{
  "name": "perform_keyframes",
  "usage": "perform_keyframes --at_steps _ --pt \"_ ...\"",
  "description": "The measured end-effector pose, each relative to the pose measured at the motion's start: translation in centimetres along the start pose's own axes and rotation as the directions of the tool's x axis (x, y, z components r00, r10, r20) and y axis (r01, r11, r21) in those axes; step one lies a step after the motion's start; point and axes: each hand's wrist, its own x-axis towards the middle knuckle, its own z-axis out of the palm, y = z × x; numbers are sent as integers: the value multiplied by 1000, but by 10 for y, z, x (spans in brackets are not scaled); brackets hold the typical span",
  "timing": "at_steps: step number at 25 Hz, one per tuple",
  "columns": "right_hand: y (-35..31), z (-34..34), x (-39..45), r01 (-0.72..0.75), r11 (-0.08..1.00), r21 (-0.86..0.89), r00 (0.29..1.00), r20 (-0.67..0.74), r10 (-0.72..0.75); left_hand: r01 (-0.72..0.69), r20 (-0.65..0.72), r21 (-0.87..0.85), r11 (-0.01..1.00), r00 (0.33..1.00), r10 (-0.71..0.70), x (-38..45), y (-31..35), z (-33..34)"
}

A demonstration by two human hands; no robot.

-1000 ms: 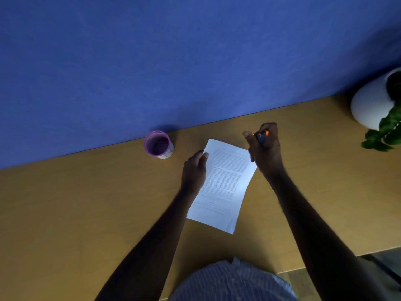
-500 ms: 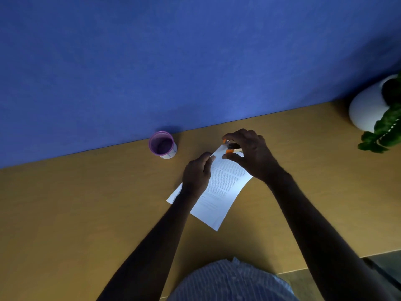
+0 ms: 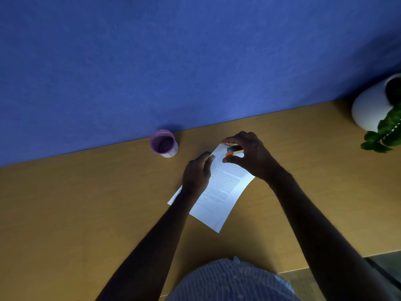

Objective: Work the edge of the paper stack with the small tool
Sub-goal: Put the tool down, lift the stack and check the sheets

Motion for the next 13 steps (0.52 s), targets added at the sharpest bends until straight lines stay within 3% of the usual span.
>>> perform_keyframes --at_steps 13 --pt "5 16 0 11 999 -47 999 -49 -14 -100 11 69 993 995 99 1 -2 4"
